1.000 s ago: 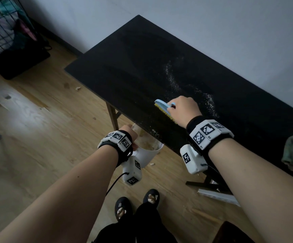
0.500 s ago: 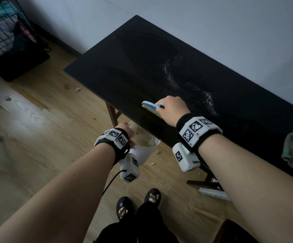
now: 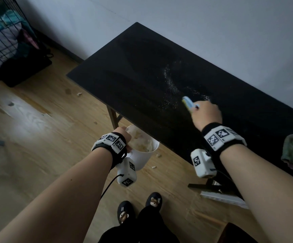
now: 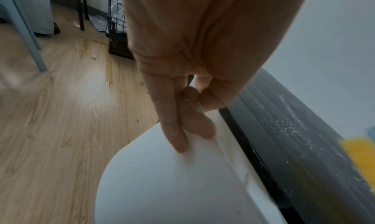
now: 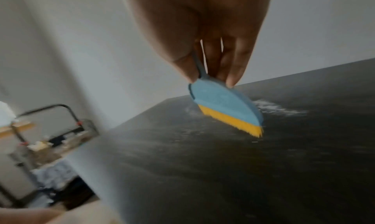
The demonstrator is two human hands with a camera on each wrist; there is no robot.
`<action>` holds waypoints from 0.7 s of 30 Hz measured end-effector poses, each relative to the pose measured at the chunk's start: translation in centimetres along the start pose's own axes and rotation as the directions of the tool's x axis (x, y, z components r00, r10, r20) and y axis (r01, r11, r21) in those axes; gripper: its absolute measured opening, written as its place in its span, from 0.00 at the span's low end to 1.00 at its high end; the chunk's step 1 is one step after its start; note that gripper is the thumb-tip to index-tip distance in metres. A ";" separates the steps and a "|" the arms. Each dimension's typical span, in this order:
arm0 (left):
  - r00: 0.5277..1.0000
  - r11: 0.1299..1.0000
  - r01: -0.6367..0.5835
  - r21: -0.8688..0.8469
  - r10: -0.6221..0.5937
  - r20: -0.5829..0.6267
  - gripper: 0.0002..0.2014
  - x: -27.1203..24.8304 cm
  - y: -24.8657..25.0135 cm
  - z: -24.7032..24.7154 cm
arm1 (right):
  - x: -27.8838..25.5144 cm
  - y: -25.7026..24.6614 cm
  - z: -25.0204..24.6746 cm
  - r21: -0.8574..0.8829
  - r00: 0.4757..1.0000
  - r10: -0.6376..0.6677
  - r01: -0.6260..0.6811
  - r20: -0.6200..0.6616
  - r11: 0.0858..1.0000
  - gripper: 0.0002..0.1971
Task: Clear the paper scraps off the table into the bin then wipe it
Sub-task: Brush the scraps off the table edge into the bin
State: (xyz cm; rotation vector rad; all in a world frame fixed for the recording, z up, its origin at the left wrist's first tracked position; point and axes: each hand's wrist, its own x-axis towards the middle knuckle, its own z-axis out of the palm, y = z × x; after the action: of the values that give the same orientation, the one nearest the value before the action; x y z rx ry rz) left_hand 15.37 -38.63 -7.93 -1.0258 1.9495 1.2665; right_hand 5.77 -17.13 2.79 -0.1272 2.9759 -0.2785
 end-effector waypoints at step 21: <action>1.000 0.998 -0.018 0.057 0.019 -0.019 0.22 -3.2 -0.9 -0.9 | -1.8 4.9 0.7 -0.061 0.941 0.317 -0.311 0.121 0.948 0.17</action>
State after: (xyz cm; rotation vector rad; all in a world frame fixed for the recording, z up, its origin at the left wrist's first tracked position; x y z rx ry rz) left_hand 17.78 -38.82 -5.41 -0.9976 2.0025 1.2088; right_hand 7.33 -12.26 1.38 0.3123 2.8151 -0.1617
